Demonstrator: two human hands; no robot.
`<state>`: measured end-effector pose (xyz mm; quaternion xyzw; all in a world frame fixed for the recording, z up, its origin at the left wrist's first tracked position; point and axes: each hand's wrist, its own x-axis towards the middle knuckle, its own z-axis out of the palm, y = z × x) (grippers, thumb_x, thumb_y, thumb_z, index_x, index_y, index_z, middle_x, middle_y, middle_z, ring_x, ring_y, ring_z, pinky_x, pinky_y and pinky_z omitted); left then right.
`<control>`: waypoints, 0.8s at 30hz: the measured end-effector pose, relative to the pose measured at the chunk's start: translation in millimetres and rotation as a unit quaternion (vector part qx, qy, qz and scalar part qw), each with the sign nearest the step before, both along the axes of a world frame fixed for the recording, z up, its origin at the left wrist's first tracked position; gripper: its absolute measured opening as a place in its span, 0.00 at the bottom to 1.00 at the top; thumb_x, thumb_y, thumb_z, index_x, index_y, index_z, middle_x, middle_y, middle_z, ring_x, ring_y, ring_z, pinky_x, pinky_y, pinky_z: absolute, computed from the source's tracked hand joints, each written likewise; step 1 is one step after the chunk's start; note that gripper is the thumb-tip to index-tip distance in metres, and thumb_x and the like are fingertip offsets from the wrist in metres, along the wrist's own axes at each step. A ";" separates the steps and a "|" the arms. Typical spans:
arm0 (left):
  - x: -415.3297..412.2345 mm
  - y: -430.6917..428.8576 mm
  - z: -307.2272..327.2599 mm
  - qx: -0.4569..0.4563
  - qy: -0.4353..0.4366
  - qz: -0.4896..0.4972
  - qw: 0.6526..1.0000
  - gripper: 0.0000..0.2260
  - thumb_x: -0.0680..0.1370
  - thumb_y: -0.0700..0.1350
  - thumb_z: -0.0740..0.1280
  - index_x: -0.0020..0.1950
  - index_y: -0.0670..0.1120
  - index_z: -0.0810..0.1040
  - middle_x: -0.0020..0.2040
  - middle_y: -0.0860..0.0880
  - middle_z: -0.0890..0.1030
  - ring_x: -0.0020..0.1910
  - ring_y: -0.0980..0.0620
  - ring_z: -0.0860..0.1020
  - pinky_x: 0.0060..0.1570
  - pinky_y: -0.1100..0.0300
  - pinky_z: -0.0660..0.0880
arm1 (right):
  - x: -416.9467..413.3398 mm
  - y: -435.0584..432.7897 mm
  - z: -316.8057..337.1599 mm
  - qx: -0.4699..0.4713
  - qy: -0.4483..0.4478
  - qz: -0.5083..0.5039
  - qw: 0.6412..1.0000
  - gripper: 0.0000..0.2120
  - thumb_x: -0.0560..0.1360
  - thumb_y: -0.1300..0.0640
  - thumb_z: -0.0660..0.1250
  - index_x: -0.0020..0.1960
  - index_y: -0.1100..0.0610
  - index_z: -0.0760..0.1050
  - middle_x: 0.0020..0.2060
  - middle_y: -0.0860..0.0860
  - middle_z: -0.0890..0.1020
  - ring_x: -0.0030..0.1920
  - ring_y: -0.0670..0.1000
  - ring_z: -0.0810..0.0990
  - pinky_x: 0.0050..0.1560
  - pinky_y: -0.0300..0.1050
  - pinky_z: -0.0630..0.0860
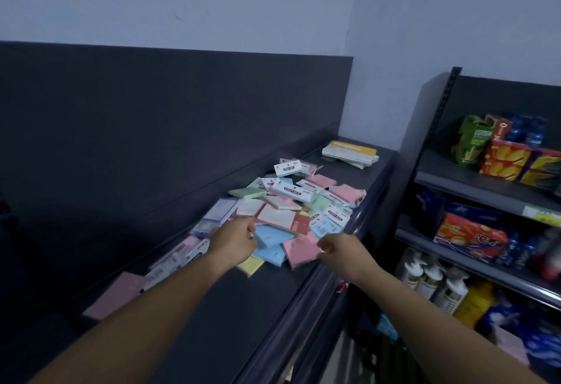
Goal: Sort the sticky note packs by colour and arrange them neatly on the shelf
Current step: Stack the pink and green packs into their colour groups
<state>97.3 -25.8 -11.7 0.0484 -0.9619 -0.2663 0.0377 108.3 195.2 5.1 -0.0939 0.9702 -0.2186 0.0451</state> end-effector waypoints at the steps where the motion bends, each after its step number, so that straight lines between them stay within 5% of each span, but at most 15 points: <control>1: -8.2 0.2 -1.7 -0.001 0.002 0.004 1.000 0.11 0.75 0.42 0.64 0.57 0.47 0.75 0.55 0.48 0.79 0.56 0.48 0.76 0.57 0.55 0.72 | -7.1 -2.1 -2.8 0.010 -0.008 0.018 1.000 0.19 0.76 0.56 0.64 0.66 0.57 0.72 0.62 0.53 0.77 0.61 0.52 0.75 0.60 0.41 0.70; 9: -54.2 0.9 -24.3 -0.045 0.017 0.010 0.999 0.14 0.73 0.43 0.66 0.59 0.48 0.75 0.55 0.48 0.75 0.56 0.47 0.73 0.55 0.52 0.73 | -59.4 -10.0 -34.3 0.103 0.005 0.197 0.975 0.34 0.73 0.55 0.67 0.75 0.53 0.57 0.72 0.53 0.65 0.69 0.54 0.64 0.69 0.47 0.62; 12: -63.6 1.9 -25.2 -0.153 0.036 -0.011 0.987 0.19 0.74 0.46 0.64 0.65 0.48 0.72 0.58 0.46 0.71 0.60 0.46 0.68 0.57 0.56 0.67 | -79.1 -10.0 -39.7 0.168 0.049 0.237 0.956 0.40 0.71 0.51 0.70 0.76 0.52 0.52 0.72 0.52 0.61 0.71 0.54 0.60 0.72 0.47 0.55; 15: -69.4 5.5 -18.4 -0.277 0.020 -0.024 0.960 0.18 0.77 0.48 0.59 0.67 0.48 0.69 0.61 0.45 0.69 0.62 0.46 0.66 0.60 0.54 0.64 | -94.5 -11.9 -37.8 0.186 0.088 0.260 0.944 0.35 0.70 0.50 0.70 0.73 0.55 0.60 0.70 0.53 0.62 0.68 0.55 0.60 0.69 0.46 0.57; 17: -75.0 8.8 -16.4 -0.364 0.013 -0.038 0.930 0.17 0.78 0.47 0.57 0.67 0.47 0.68 0.64 0.45 0.68 0.65 0.46 0.65 0.62 0.52 0.63 | -105.4 -11.5 -37.6 0.141 0.070 0.270 0.950 0.30 0.69 0.52 0.71 0.68 0.56 0.68 0.68 0.54 0.65 0.66 0.55 0.65 0.66 0.44 0.63; 21: -82.9 18.8 -9.0 -0.496 0.011 -0.089 0.863 0.18 0.78 0.42 0.59 0.68 0.46 0.68 0.66 0.44 0.70 0.66 0.44 0.66 0.63 0.51 0.62 | -119.6 -5.3 -31.0 0.026 -0.013 0.267 0.963 0.12 0.69 0.53 0.73 0.50 0.53 0.75 0.52 0.51 0.77 0.47 0.50 0.74 0.43 0.39 0.67; 24: -80.1 20.6 -3.8 -0.482 -0.001 -0.098 0.871 0.18 0.76 0.42 0.62 0.66 0.45 0.69 0.65 0.44 0.71 0.65 0.44 0.68 0.64 0.52 0.64 | -132.3 7.4 -26.0 -0.130 -0.119 0.284 0.943 0.12 0.69 0.57 0.74 0.38 0.49 0.71 0.37 0.48 0.73 0.38 0.47 0.71 0.38 0.36 0.66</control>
